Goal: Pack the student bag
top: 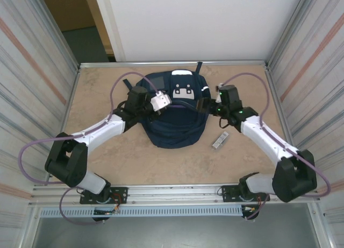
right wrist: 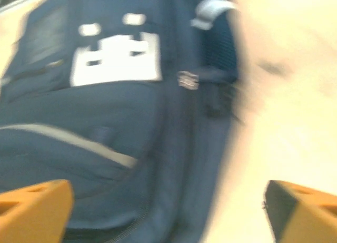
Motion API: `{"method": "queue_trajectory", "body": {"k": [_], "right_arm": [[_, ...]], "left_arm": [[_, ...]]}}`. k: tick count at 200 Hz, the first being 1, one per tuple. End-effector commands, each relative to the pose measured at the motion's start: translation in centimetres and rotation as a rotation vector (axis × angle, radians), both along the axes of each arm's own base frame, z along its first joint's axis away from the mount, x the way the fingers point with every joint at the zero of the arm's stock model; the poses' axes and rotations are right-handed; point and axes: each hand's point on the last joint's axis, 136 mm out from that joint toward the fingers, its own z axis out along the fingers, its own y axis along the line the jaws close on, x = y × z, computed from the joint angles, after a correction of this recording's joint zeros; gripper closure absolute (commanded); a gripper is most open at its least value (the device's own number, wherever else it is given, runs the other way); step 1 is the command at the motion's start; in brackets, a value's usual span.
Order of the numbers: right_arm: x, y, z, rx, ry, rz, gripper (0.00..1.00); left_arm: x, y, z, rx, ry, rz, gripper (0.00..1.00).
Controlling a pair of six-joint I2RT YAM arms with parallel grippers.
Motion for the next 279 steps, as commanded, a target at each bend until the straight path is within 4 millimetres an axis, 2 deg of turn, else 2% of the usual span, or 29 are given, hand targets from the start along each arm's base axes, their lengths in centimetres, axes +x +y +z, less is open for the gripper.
{"method": "queue_trajectory", "body": {"k": [1,17,35,49,93,131,158,204,228,247,279], "right_arm": [[-8.5,-6.5,-5.9,0.002,0.444,-0.444,0.01],[-10.3,-6.8,-7.2,0.016,0.524,-0.466,0.01],[-11.2,-6.5,-8.5,0.017,0.587,-0.468,0.01],[-11.4,-6.3,-9.6,-0.002,0.622,-0.462,0.0],[-10.3,-4.3,-12.8,0.003,0.723,-0.394,0.07],[-9.8,-2.8,-15.8,0.004,0.794,-0.381,0.17],[-10.1,-2.9,-17.1,-0.006,0.819,-0.401,0.33],[-10.2,-2.2,-15.3,0.089,0.78,-0.435,0.55],[-10.2,-2.1,-13.6,0.131,0.751,-0.459,0.58],[-10.2,-1.7,-11.3,0.173,0.714,-0.46,0.62],[-10.6,-0.6,-5.7,0.269,0.63,-0.497,0.6]], "left_arm": [[0.3,-2.0,3.2,-0.164,0.095,0.009,0.95],[-0.1,-3.0,3.0,-0.175,0.117,-0.006,0.93],[-0.3,-3.6,3.2,-0.204,0.144,-0.001,0.92],[-0.6,-4.1,3.5,-0.23,0.154,-0.026,0.92],[-1.1,-4.8,2.9,-0.249,0.201,-0.044,0.91],[-1.4,-5.2,2.5,-0.258,0.232,-0.05,0.91],[-1.6,-5.5,2.1,-0.265,0.238,-0.057,0.9],[-2.0,-5.5,2.4,-0.316,0.288,-0.036,0.9],[-2.0,-5.5,2.6,-0.35,0.321,-0.01,0.89],[-2.1,-5.6,2.4,-0.351,0.348,-0.002,0.89],[-1.8,-5.7,1.8,-0.349,0.405,0.026,0.88]]}}
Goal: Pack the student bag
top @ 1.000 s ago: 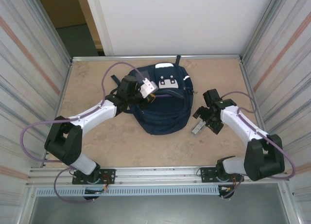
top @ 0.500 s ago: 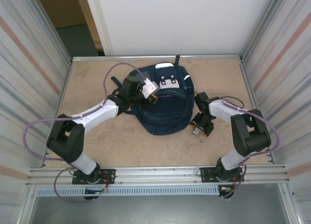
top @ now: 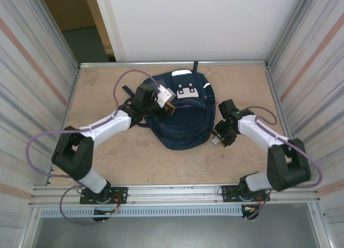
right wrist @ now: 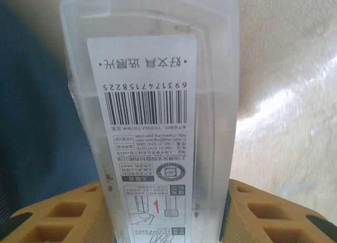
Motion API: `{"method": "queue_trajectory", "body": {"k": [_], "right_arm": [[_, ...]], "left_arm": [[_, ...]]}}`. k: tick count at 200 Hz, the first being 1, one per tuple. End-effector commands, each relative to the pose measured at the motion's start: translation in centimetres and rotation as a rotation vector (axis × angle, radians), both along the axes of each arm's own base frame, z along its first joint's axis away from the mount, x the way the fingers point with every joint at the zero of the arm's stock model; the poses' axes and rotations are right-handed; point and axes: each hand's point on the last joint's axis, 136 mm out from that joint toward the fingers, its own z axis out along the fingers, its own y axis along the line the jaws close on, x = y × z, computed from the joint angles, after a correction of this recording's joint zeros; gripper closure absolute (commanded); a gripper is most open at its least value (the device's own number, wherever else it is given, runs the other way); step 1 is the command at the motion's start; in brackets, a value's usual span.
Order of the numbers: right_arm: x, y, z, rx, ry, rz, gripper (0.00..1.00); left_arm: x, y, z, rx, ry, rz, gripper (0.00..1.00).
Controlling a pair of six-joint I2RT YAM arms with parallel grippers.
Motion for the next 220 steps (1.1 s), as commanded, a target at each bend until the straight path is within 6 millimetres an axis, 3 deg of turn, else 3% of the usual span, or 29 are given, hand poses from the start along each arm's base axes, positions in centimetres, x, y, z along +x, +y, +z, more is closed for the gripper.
{"method": "queue_trajectory", "body": {"k": [1,31,46,73,97,132,151,170,200,220], "right_arm": [[-0.7,1.2,4.7,0.064,-0.053,-0.084,0.6],[0.0,5.0,7.6,0.239,-0.12,-0.162,0.64],[1.6,6.9,8.8,0.326,-0.165,-0.199,0.62],[5.0,8.5,10.1,0.362,-0.25,-0.248,0.6],[7.7,9.9,9.3,0.406,-0.258,-0.293,0.58],[9.8,11.1,7.1,0.401,-0.225,-0.354,0.57],[11.0,11.1,6.2,0.381,-0.242,-0.37,0.49],[12.1,11.0,5.7,0.368,-0.245,-0.359,0.36],[11.6,11.4,5.9,0.382,-0.244,-0.326,0.24],[10.5,10.9,6.7,0.353,-0.266,-0.272,0.22]], "left_arm": [[0.0,-1.8,2.7,-0.09,0.013,-0.026,0.88],[-0.2,-2.7,3.1,-0.141,0.054,-0.043,0.88],[-0.3,-3.2,3.4,-0.164,0.067,-0.043,0.89],[-1.2,-4.6,3.9,-0.209,0.095,-0.08,0.9],[-1.9,-5.2,4.2,-0.268,0.159,-0.1,0.9],[-2.3,-5.7,4.3,-0.301,0.175,-0.102,0.9],[-2.3,-5.6,4.4,-0.306,0.179,-0.101,0.9],[-2.4,-5.7,4.4,-0.31,0.174,-0.107,0.9],[-2.2,-5.5,3.8,-0.293,0.177,-0.094,0.88],[-1.9,-5.4,3.0,-0.282,0.181,-0.082,0.87]]}}
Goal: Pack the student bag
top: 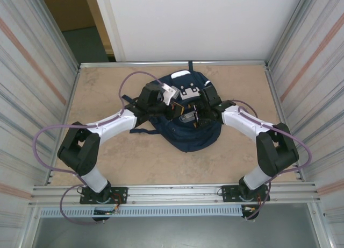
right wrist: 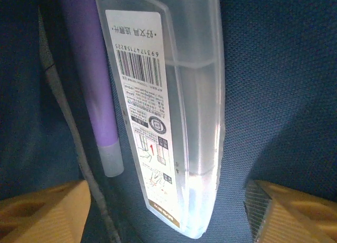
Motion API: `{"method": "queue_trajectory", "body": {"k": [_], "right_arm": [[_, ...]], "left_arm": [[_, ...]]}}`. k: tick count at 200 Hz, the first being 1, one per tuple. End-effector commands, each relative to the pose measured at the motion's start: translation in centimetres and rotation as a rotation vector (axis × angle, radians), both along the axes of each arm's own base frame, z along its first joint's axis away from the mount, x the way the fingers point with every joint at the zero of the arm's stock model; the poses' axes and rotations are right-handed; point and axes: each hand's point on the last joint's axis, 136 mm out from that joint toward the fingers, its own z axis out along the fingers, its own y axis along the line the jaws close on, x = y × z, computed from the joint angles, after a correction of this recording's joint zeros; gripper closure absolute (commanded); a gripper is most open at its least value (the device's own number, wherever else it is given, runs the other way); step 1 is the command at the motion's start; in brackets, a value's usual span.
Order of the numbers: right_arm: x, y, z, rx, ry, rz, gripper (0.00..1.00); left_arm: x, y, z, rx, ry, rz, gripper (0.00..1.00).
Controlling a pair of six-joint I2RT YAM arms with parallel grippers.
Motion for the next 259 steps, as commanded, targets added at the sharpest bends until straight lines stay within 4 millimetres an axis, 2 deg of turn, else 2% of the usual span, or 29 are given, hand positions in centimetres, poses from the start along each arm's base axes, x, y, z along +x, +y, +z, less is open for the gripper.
{"method": "queue_trajectory", "body": {"k": [1,32,66,86,98,107,122,153,174,207,233,259], "right_arm": [[0.4,-0.2,2.8,-0.017,-0.096,0.036,0.22],[-2.9,-1.5,3.7,-0.05,-0.126,0.113,0.22],[-7.2,-4.4,4.4,-0.22,-0.182,0.283,0.19],[-9.1,-5.8,5.1,-0.347,-0.243,0.393,0.14],[-9.9,-6.5,5.1,-0.421,-0.271,0.468,0.14],[-10.2,-6.4,4.9,-0.435,-0.285,0.514,0.15],[-10.2,-5.5,5.1,-0.425,-0.331,0.591,0.2],[-9.4,-2.8,5.3,-0.399,-0.406,0.713,0.23],[-8.9,-1.0,5.0,-0.43,-0.416,0.771,0.25],[-8.0,0.3,3.1,-0.486,-0.404,0.769,0.24],[-7.2,1.1,2.0,-0.473,-0.407,0.754,0.26],[-6.5,1.9,1.6,-0.468,-0.433,0.754,0.28]], "left_arm": [[-0.6,-1.2,1.7,-0.067,-0.047,-0.061,0.87],[-0.7,-1.1,0.3,-0.046,-0.004,-0.063,0.83],[-1.8,0.0,-0.8,-0.004,0.05,-0.031,0.73],[-2.9,1.4,-0.6,0.02,0.071,0.014,0.68],[-3.3,2.9,-1.2,0.056,0.109,0.085,0.62],[-3.5,4.1,-1.7,0.08,0.144,0.131,0.62],[-3.6,6.4,-2.5,0.117,0.244,0.237,0.54],[-4.1,8.6,-4.1,0.15,0.392,0.342,0.55],[-3.8,8.7,-5.3,0.17,0.489,0.38,0.56],[-2.1,8.0,-6.5,0.163,0.515,0.43,0.57],[-0.2,8.5,-7.6,0.18,0.512,0.508,0.51],[1.0,8.2,-9.0,0.185,0.517,0.534,0.5]]}}
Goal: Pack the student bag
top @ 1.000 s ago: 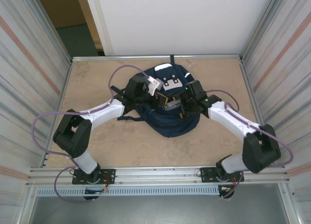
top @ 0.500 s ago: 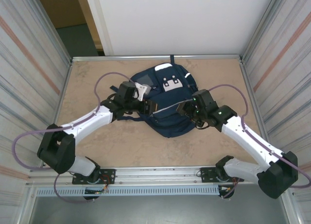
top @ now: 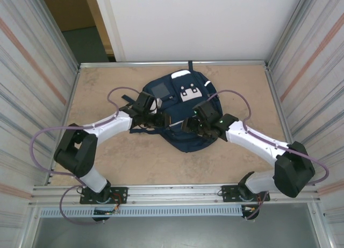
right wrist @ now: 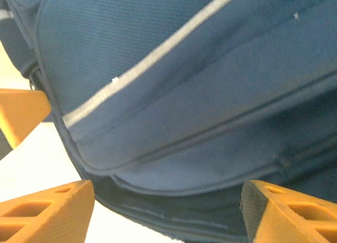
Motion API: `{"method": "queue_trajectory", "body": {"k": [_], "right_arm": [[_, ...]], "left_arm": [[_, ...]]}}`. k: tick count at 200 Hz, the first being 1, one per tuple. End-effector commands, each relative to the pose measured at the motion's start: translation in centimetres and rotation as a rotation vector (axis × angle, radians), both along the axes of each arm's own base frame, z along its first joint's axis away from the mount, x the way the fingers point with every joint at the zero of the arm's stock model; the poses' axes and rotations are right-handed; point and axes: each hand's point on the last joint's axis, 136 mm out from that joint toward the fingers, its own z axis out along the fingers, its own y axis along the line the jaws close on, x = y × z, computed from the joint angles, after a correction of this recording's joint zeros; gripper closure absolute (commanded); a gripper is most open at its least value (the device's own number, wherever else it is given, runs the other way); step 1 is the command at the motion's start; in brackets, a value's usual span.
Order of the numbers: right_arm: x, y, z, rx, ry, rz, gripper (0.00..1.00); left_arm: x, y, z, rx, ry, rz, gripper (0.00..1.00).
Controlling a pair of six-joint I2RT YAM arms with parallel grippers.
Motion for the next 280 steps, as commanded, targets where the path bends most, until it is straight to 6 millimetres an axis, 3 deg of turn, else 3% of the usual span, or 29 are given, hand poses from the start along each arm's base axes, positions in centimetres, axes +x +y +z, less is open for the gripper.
{"method": "queue_trajectory", "body": {"k": [1,28,56,77,98,128,157,181,215,228,251,267,280], "right_arm": [[1.5,0.8,0.3,0.012,-0.063,-0.001,0.28],[2.5,0.5,-0.8,-0.03,-0.073,-0.022,0.29],[3.8,0.4,-1.9,-0.041,-0.081,-0.012,0.31],[5.6,0.0,-2.3,-0.06,-0.126,0.022,0.34],[8.1,-1.5,-2.9,-0.116,-0.2,0.037,0.37],[11.8,-1.9,-3.3,-0.044,-0.241,0.092,0.38],[13.2,-1.2,-1.2,0.041,-0.25,0.121,0.37],[11.5,-1.5,0.8,0.044,-0.219,0.09,0.31],[5.5,-1.6,1.4,-0.021,-0.213,0.156,0.29],[2.8,-0.5,1.5,-0.025,-0.205,0.209,0.3],[-1.2,3.3,1.3,0.0,-0.196,0.29,0.33],[-2.1,5.5,1.0,0.026,-0.21,0.28,0.4],[-1.6,7.0,0.7,0.034,-0.23,0.271,0.44]], "left_arm": [[2.3,-0.1,-0.1,0.003,-0.018,0.07,0.5],[3.0,-0.7,-1.4,-0.009,0.029,0.087,0.57],[3.9,-0.9,-1.0,-0.046,0.012,0.141,0.86],[3.4,-0.1,0.1,-0.047,0.0,0.176,1.0],[2.4,1.1,1.4,-0.069,0.006,0.252,1.0],[0.7,1.6,2.6,-0.194,0.081,0.396,1.0],[0.3,2.9,3.7,-0.234,0.093,0.57,1.0],[0.2,2.6,4.6,-0.29,0.102,0.645,1.0],[1.0,1.5,4.8,-0.358,0.132,0.67,1.0],[1.3,1.1,4.7,-0.375,0.15,0.669,1.0],[1.6,0.6,4.9,-0.384,0.156,0.654,1.0],[1.5,0.6,4.8,-0.395,0.172,0.668,1.0],[1.3,0.5,5.0,-0.406,0.174,0.666,1.0]]}}
